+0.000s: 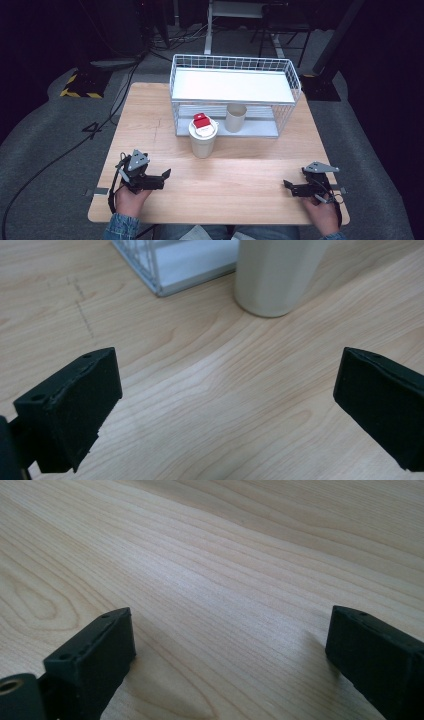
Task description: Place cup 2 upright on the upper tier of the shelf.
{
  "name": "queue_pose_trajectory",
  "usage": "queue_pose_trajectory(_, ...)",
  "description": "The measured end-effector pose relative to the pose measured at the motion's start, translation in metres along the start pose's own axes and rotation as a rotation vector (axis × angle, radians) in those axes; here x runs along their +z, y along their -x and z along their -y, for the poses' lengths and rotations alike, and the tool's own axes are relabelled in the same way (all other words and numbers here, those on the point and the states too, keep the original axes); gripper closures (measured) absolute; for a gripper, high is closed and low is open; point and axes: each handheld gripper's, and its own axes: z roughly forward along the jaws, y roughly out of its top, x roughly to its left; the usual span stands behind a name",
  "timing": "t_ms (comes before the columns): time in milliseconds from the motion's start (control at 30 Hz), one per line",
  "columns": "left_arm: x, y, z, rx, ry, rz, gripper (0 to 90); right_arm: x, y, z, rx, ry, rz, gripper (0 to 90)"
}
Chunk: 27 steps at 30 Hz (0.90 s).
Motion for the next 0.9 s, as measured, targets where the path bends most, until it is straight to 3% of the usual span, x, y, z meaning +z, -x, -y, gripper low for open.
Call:
queue_pose_trajectory(433,0.008,0.007,-0.023,-0.039,0.065,0.141,0.0,0.000,-0.001,0.000,0.005,0.001,0.004,5.8)
queue_pose_trajectory(900,0.040,0.012,-0.053,-0.009,0.110,0.187,0.0,0.000,-0.001,0.000,0.005,0.001,0.004,5.8)
